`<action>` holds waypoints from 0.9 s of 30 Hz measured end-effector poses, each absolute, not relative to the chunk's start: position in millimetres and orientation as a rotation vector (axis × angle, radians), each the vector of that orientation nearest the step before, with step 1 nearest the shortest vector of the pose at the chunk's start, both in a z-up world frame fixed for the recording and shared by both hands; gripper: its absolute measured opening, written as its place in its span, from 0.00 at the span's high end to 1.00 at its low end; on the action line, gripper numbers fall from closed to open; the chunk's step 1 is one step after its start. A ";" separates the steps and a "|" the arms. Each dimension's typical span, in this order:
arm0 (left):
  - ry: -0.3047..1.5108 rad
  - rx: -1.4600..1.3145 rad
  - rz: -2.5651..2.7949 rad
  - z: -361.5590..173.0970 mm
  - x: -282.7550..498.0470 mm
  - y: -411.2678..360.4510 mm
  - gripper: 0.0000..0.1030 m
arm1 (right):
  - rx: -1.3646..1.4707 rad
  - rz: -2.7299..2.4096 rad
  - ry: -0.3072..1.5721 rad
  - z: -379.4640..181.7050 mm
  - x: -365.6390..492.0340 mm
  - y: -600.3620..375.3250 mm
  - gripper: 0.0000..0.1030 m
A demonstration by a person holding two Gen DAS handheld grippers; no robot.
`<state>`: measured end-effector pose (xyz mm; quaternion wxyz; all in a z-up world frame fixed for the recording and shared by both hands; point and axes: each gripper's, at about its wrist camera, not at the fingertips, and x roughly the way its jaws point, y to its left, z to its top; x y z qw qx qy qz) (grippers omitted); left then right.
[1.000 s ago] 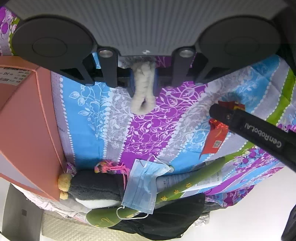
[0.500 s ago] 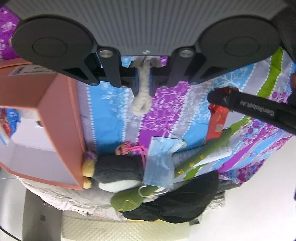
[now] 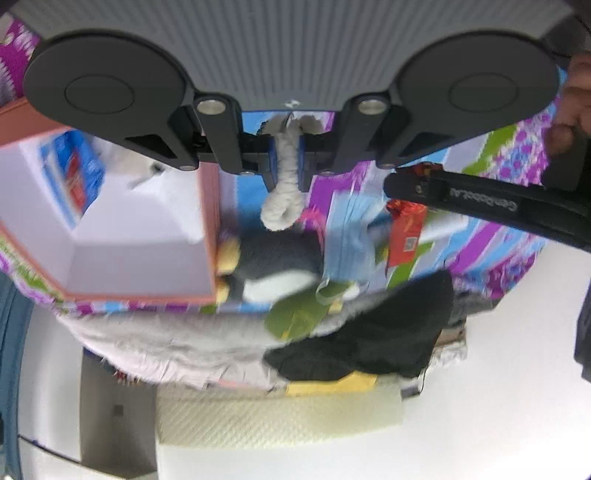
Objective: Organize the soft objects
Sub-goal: 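Carry the tea packet and hair tie toward the pink box with both grippers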
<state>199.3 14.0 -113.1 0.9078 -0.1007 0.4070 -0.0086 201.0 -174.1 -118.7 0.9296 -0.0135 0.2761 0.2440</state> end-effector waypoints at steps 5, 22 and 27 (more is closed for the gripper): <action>0.785 -0.201 -0.077 -80.6 221.0 -5.4 0.40 | -0.017 0.463 0.489 -86.8 209.1 -195.6 0.86; 0.718 -0.119 -0.264 -24.9 288.9 -105.3 0.40 | 0.049 0.287 0.463 -42.7 267.2 -288.2 0.85; 0.827 -0.147 -0.317 -49.9 322.3 -127.3 0.40 | 0.054 0.234 0.568 -66.5 286.0 -310.1 0.85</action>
